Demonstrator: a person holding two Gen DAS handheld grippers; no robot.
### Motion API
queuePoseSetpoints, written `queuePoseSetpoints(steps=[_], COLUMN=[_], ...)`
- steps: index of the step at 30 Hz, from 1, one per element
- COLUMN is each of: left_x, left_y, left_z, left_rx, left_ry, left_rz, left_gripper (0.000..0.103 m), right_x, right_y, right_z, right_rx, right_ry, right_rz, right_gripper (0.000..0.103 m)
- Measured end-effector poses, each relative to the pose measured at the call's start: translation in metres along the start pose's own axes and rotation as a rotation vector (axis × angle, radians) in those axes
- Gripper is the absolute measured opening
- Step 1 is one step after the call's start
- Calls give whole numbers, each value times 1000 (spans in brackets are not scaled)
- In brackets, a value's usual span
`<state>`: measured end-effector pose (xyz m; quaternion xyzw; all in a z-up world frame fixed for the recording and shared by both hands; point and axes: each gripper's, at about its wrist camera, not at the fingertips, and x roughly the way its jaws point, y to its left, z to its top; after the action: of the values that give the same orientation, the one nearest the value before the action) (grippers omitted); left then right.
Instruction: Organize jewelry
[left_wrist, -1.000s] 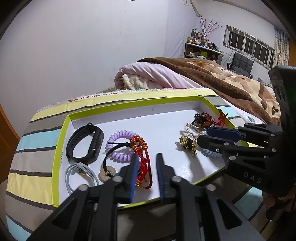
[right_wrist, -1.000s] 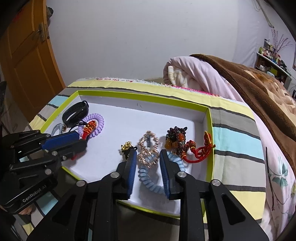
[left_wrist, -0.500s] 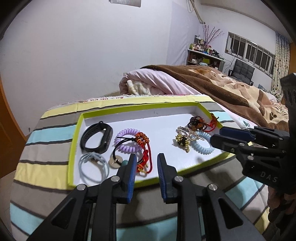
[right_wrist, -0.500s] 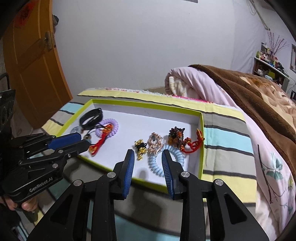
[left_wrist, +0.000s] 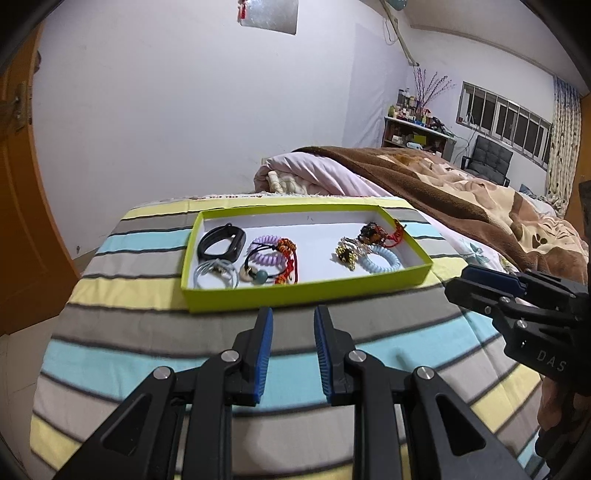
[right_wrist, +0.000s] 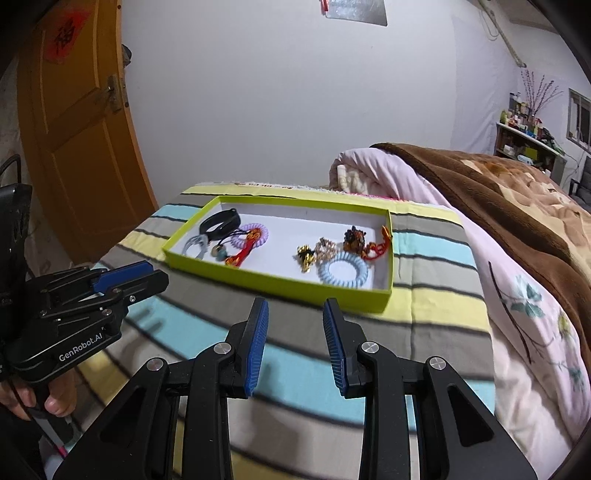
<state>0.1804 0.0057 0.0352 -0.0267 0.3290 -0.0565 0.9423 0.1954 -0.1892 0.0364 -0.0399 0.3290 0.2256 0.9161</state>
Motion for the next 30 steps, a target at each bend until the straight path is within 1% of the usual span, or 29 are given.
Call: queuePoseSetpoints(steps=[4, 6, 12, 20, 30], left_x=[-17, -25, -43, -59, -70], left_y=[-2, -2, -3, -3, -7], left_z=[-13, -20, -40, -60, -75], left_rx=[-12, -20, -26, -35, -37], left_ry=[-7, -11, -18, -25, -28], left_rz=[19, 21, 59, 101, 109], left_gripper=[24, 24, 24, 24, 24], right_x=[-19, -26, -43, -62, -72], right_y=[10, 15, 26, 32, 35], right_z=[-19, -28, -50, -67, -75], right_rx=[4, -5, 7, 15, 8], right_ry=[-9, -9, -12, -29, -43], right_rz=[1, -3, -14, -35, -53], right_gripper=[32, 32, 32, 32, 32])
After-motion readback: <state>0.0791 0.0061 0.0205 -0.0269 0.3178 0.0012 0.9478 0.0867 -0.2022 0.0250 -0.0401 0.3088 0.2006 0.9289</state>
